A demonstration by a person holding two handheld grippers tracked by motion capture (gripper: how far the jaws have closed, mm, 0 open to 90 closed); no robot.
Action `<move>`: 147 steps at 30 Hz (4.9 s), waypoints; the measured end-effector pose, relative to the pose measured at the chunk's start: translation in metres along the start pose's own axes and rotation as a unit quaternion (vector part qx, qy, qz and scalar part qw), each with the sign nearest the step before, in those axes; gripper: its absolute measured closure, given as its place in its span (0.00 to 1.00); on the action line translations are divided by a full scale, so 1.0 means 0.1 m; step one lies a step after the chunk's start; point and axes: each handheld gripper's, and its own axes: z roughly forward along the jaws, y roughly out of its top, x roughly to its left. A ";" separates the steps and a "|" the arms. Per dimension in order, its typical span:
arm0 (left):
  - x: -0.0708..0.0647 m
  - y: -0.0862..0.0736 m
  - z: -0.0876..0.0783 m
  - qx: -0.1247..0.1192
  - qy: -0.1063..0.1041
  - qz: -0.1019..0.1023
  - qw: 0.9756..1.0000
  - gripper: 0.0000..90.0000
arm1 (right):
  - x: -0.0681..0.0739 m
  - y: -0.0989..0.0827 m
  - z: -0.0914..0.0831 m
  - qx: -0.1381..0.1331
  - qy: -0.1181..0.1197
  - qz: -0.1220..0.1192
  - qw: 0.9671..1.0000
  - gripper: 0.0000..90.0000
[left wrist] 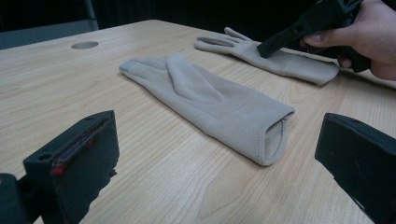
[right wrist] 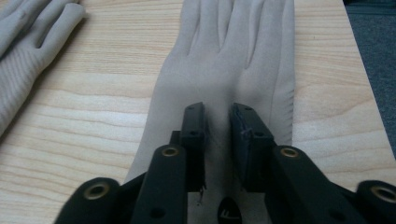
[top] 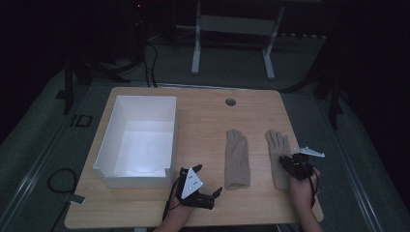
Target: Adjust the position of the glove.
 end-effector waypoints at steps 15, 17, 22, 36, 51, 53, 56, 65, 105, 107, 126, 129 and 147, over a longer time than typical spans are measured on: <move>0.00 0.00 0.00 0.000 0.000 -0.001 1.000 0.00 | -0.17 0.25 -0.16 -0.025 0.083 -0.147 0.985 0.62; 0.00 0.00 0.00 0.000 0.000 -0.002 1.000 0.00 | -0.23 0.23 -0.13 -0.023 0.091 -0.167 0.982 0.63; 0.01 0.00 0.00 0.001 0.000 -0.003 1.000 0.00 | -0.25 0.16 -0.05 -0.022 0.092 -0.172 0.981 0.63; 0.00 0.00 0.00 0.001 0.000 -0.001 1.000 0.00 | -0.18 0.04 0.09 -0.009 0.068 -0.151 0.986 0.87; 0.00 0.00 0.00 0.001 0.001 -0.001 1.000 0.00 | -0.03 0.22 -0.19 -0.051 0.023 -0.088 0.995 0.92; 0.00 0.00 0.00 0.001 0.001 -0.001 1.000 0.00 | -0.01 0.28 -0.27 -0.063 0.022 -0.078 0.995 0.92; 0.00 0.00 0.00 0.001 0.001 -0.001 1.000 0.00 | 0.04 0.36 -0.38 -0.080 0.013 -0.067 0.994 0.92; 0.00 0.00 0.00 0.001 0.001 -0.002 1.000 0.00 | 0.35 0.64 -0.59 -0.118 0.038 -0.060 0.990 0.92; 0.00 0.00 0.00 0.001 -0.001 0.000 1.000 0.00 | 1.37 0.41 0.10 -0.040 0.080 -0.055 0.994 0.91; 0.00 0.00 0.00 0.001 -0.002 0.000 1.000 0.00 | 1.39 0.36 0.12 -0.036 0.078 -0.054 0.995 0.91; -0.01 0.00 0.01 0.002 -0.006 0.006 1.000 0.00 | 1.38 0.29 0.21 -0.012 0.114 -0.061 0.992 0.63; -0.01 0.00 0.00 -0.002 -0.010 0.003 1.000 0.00 | 1.34 0.32 0.17 -0.021 0.123 -0.070 0.990 0.52; 0.02 0.03 0.05 0.009 -0.068 0.000 0.998 0.00 | 0.89 0.45 -0.03 -0.050 0.185 -0.163 0.968 0.15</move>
